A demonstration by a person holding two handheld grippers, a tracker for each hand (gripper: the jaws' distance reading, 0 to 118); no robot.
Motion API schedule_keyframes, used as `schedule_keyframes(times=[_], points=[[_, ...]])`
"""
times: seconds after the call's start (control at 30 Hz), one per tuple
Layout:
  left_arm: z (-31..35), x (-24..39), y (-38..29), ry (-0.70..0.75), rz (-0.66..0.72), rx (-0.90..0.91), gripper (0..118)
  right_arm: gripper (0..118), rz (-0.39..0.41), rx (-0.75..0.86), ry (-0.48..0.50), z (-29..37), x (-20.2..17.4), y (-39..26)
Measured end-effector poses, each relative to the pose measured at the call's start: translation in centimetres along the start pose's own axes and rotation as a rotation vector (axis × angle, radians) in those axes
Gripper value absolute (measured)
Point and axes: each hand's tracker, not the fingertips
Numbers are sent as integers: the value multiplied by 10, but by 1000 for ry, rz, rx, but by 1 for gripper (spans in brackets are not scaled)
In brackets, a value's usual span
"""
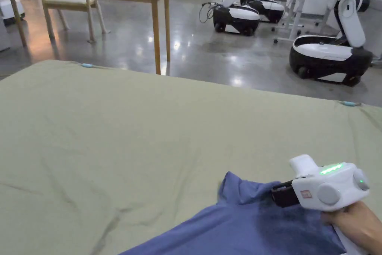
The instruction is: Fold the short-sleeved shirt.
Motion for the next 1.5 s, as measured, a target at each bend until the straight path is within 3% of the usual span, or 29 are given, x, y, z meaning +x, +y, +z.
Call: schedule_keyframes(times=[0.07, 0.1, 0.13, 0.17, 0.23, 0.3, 0.43, 0.5, 0.57, 0.87, 1.03, 1.23, 1.5], points=[[-3, -3, 1, -1, -2, -4, 0, 51, -67, -58, 154, -2, 4, -7], [-3, -2, 2, 1, -3, -7, 0, 28, -147, -2, 229, 14, -1, -8], [-3, 0, 3, 3, -5, -7, 0, 4, -123, 34, 135, 24, -7, -8], [-4, -1, 4, 0, -6, -10, 0, 4, -87, 49, 132, 35, -14, -10], [-5, -2, 4, 13, 3, 26, 0, 4, -92, 47, 152, 50, -17, -13], [-4, -7, 9, -41, 54, 46, 0, 4, -128, 125, 130, 82, -15, -13], [12, 6, 46, -79, 21, 121, 0, 4, -205, 247, 117, 152, 15, -7], [22, 11, 77, -119, 17, 231, 0, 4, -238, 307, 33, 216, 12, 3], [38, 23, 115, -94, -20, 291, 0, 4, -284, 375, 23, 270, 28, 12], [111, 60, 274, -58, -85, 584, 0, 4, -328, 707, -218, 452, 107, 45], [145, 83, 362, -36, -97, 680, 0, 4, -358, 859, -276, 497, 157, 81], [175, 99, 458, 74, -143, 787, 0, 4, -293, 923, -369, 532, 176, 134], [164, 98, 510, 92, -126, 815, 0, 4, -338, 936, -369, 522, 193, 166]])
